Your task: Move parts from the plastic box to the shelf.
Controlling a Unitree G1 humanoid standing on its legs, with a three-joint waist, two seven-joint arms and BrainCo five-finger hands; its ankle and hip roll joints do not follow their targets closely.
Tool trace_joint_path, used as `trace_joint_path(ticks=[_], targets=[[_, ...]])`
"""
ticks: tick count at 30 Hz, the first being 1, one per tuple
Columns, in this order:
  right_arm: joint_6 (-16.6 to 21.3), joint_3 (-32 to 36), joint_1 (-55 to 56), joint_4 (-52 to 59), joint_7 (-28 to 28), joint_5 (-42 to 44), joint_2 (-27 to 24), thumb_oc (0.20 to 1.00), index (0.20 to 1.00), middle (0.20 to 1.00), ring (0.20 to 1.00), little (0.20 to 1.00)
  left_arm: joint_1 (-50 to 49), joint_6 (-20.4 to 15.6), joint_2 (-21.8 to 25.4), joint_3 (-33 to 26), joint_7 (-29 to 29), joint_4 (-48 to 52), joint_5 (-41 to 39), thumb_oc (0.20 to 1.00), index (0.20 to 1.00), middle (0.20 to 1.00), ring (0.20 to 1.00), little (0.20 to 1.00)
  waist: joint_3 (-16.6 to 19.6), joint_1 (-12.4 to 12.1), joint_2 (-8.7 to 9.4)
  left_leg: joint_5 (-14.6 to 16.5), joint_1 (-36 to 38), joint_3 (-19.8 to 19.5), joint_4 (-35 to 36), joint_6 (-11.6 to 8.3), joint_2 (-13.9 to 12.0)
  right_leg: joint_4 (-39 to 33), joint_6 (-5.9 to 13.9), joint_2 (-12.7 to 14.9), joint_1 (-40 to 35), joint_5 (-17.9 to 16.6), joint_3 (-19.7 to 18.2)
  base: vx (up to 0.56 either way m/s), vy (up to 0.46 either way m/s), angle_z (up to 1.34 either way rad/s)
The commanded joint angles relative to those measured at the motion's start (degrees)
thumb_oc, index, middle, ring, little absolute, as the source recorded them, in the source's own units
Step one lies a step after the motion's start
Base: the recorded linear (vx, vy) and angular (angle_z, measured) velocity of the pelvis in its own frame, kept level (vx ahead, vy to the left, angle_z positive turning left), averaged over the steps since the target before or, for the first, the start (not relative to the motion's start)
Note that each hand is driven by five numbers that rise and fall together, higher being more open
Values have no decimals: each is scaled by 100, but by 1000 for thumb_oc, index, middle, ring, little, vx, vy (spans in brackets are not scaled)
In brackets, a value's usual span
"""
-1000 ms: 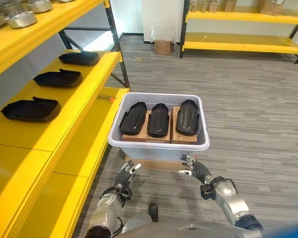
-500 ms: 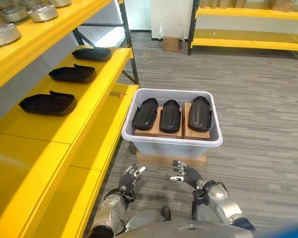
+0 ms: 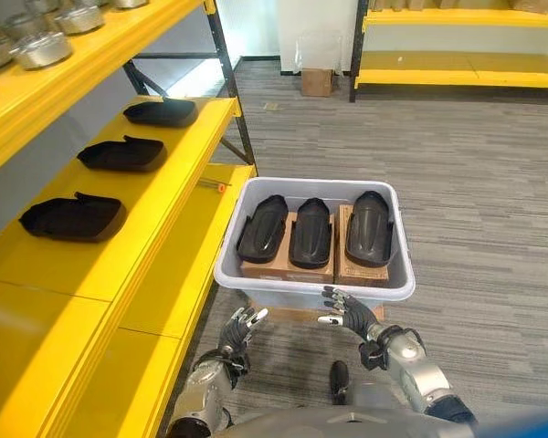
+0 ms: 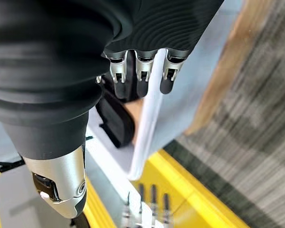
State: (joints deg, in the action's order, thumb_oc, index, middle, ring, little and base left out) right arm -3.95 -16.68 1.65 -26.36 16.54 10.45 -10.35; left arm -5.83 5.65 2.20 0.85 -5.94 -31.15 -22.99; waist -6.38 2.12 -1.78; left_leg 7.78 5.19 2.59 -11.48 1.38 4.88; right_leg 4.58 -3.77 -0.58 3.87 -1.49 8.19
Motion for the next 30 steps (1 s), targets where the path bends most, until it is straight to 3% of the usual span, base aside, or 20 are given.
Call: trace_joint_path(ticks=[1,2,3,7,9,10,11,13,15,20,25,30], targets=[[274,13,-208,208,-36,134,48,1000,1000,1000,1000,1000,57,-217,160,140,53,378,-20,1000,1000,1000,1000,1000,-390,-133,261,-699,-660,-42,-2327,-545,-396,26,331,226,-196,-299,-237,35,-180,22],[272,16,-214,210,-36,135,47,1000,1000,1000,1000,1000,64,-216,160,140,54,378,-21,1000,1000,1000,1000,1000,-395,-126,245,-675,-703,-54,-2396,-547,-413,37,328,211,-182,-297,-225,25,-108,2],[262,-10,-252,220,-58,131,-14,1000,1000,1000,1000,1000,40,-207,151,154,51,388,-60,1000,1000,1000,1000,1000,-528,-210,279,-698,-1022,-50,-2925,-495,-339,78,251,218,-265,-265,-308,33,-64,-20],[266,26,-253,198,-83,97,-8,1000,1000,1000,1000,1000,-41,-173,200,110,40,397,-160,1000,1000,1000,1000,1000,-557,-326,410,-600,-1346,77,-2096,-158,-963,61,209,216,-478,-78,-498,105,-38,-37],[301,64,-189,203,-113,106,12,1000,1000,1000,1000,1000,-70,-161,215,31,18,404,-152,1000,1000,1000,1000,1000,-546,-363,435,-825,-1284,-121,-1001,-105,-1366,124,232,196,-526,32,-605,185,95,-40],[327,73,-134,196,-112,147,11,1000,1000,1000,1000,1000,-110,-173,159,-92,7,439,-133,1000,1000,1000,1000,1000,-505,-336,345,-1322,-1174,-156,247,-262,-1852,246,262,157,-575,238,-693,207,160,-43],[332,67,-105,266,-88,147,-23,1000,1000,1000,1000,1000,-137,-183,140,-111,4,483,-140,1000,1000,1000,1000,1000,-505,-325,319,-1536,-1141,-9,569,-367,-1986,287,251,171,-613,300,-715,219,257,-17],[358,51,-122,262,-87,110,-4,1000,1000,1000,1000,1000,-123,-209,125,-94,6,463,-150,1000,1000,1000,1000,1000,-406,-354,125,-1465,-653,-9,772,-532,-1972,461,307,202,-540,361,-831,133,347,-29],[317,160,-51,374,-39,242,89,1000,1000,1000,1000,1000,-128,-188,211,146,-112,448,-161,1000,1000,1000,1000,1000,-406,-309,130,-914,-551,180,458,-475,-1734,388,396,453,-633,326,-814,151,389,-55],[281,367,64,384,-16,326,194,1000,1000,1000,1000,1000,-89,-197,401,215,-158,498,-127,1000,1000,1000,1000,1000,-392,-268,225,-372,-490,414,165,-353,-1366,230,618,822,-707,234,-967,112,290,-8],[303,565,21,864,-111,616,218,1000,1000,1000,1000,1000,106,-297,359,-46,-106,854,-411,1000,1000,1000,1000,1000,-308,-294,405,-237,-441,484,220,-285,-1195,-102,771,1013,-786,15,-998,102,134,-10],[384,615,-213,1827,-262,811,-111,1000,1000,1000,1000,1000,127,-326,322,-94,-50,1817,-702,1000,1000,1000,1000,1000,-328,-312,492,-269,-441,496,310,-281,-1171,-294,807,1044,-819,-78,-981,24,8,-1]])
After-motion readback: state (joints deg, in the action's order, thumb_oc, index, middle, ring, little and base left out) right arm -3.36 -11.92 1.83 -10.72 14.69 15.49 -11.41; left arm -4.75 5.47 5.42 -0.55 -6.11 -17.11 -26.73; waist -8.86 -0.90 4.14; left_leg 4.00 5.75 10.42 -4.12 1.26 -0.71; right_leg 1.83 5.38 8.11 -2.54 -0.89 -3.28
